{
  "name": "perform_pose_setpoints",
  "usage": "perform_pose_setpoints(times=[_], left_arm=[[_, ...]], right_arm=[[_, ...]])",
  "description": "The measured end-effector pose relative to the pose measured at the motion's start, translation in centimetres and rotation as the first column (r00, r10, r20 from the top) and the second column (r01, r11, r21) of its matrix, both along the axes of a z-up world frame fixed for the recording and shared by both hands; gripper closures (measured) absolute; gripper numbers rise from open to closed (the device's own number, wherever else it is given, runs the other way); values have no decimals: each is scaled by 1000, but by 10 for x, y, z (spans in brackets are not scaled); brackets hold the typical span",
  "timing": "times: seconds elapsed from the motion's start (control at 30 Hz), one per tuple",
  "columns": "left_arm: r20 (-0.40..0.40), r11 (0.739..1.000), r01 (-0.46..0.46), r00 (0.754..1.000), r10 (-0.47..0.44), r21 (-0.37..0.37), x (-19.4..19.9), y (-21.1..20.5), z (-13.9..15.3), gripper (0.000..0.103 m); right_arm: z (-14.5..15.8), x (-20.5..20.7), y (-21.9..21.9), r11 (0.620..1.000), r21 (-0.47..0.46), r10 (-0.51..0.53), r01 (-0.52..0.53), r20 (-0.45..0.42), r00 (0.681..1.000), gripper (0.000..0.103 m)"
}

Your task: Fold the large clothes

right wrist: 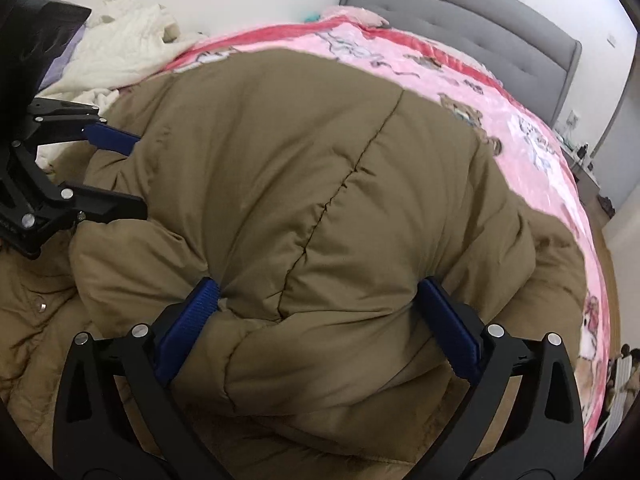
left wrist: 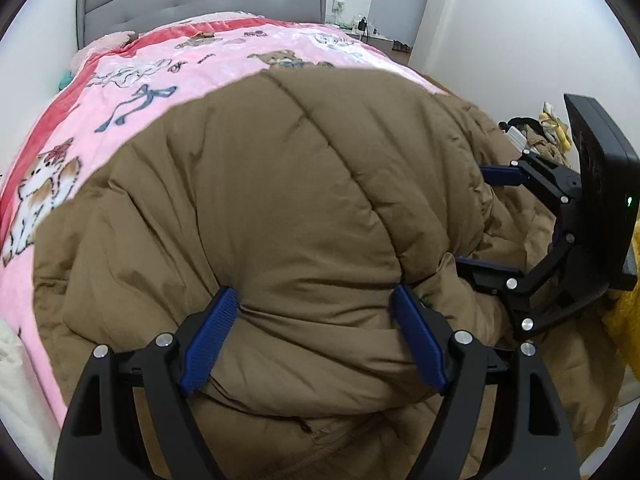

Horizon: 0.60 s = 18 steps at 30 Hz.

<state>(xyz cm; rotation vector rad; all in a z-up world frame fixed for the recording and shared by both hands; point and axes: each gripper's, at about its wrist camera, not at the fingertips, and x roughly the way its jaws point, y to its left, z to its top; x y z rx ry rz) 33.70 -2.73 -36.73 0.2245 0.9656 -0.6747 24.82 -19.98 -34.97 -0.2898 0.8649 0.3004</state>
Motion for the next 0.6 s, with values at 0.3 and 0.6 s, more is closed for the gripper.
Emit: perform_pose_setpoints(times=[0.3, 0.6], left_arm=[[-1, 1000, 13, 1000, -13, 18, 3, 5, 22, 24], [150, 998, -68, 986, 67, 0, 103, 45, 94, 14]], right_arm=[[18, 11, -7, 998, 63, 29, -23, -107, 994, 17], [114, 86, -65, 939, 339, -51, 47, 1, 999, 8]])
